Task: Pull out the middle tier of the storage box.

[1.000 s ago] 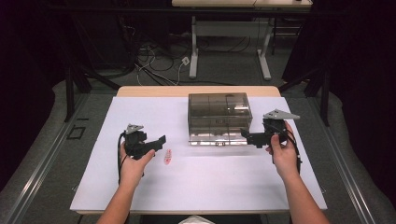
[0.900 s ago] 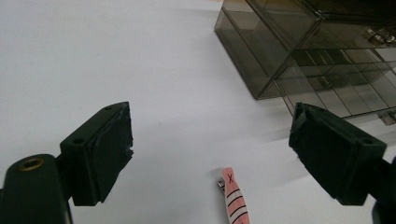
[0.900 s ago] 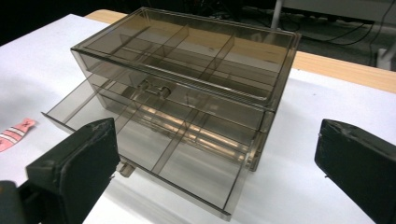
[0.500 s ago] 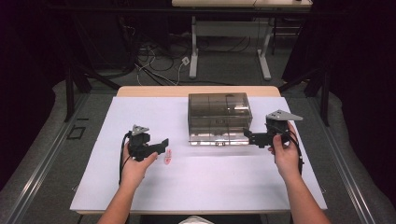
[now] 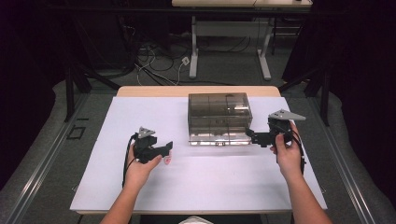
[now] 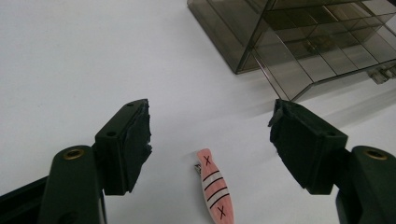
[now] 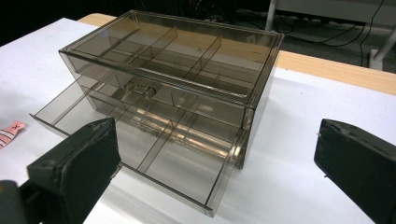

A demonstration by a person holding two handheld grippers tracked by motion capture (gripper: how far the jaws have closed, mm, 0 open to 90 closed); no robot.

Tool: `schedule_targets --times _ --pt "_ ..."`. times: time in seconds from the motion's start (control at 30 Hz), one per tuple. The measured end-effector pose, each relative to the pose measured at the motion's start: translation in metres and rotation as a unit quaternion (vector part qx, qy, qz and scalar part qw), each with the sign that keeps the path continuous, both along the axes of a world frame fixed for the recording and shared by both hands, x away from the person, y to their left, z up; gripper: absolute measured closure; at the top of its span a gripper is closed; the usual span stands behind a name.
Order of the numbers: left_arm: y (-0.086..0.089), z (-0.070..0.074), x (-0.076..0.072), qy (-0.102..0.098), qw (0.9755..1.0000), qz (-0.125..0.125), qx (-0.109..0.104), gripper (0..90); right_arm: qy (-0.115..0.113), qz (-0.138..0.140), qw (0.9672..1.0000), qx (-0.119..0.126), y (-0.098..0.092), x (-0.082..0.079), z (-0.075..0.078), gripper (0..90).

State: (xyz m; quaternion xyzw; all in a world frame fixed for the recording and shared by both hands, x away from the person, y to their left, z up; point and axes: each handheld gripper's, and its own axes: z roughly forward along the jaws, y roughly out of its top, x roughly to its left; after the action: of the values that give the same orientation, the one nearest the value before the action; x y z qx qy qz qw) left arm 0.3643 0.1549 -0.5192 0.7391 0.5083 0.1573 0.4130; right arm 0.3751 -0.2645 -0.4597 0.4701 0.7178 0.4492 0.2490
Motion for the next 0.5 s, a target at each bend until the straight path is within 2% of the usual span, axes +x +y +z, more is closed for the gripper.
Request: schedule_targets --times 0.3,0.4,0.5 --pt "-0.001 -0.006 0.0 0.015 0.9999 0.003 0.0 31.4 -0.002 -0.004 1.0 0.004 -0.006 0.002 0.001 0.4" --pt "0.0 -0.009 0.001 0.03 0.9995 0.006 -0.009 36.1 0.003 -0.009 0.9999 0.007 -0.007 0.002 0.001 0.8" --pt "0.0 -0.012 0.001 0.041 0.9991 0.006 -0.013 38.5 -0.002 -0.008 1.0 0.004 -0.009 0.003 0.001 0.9"
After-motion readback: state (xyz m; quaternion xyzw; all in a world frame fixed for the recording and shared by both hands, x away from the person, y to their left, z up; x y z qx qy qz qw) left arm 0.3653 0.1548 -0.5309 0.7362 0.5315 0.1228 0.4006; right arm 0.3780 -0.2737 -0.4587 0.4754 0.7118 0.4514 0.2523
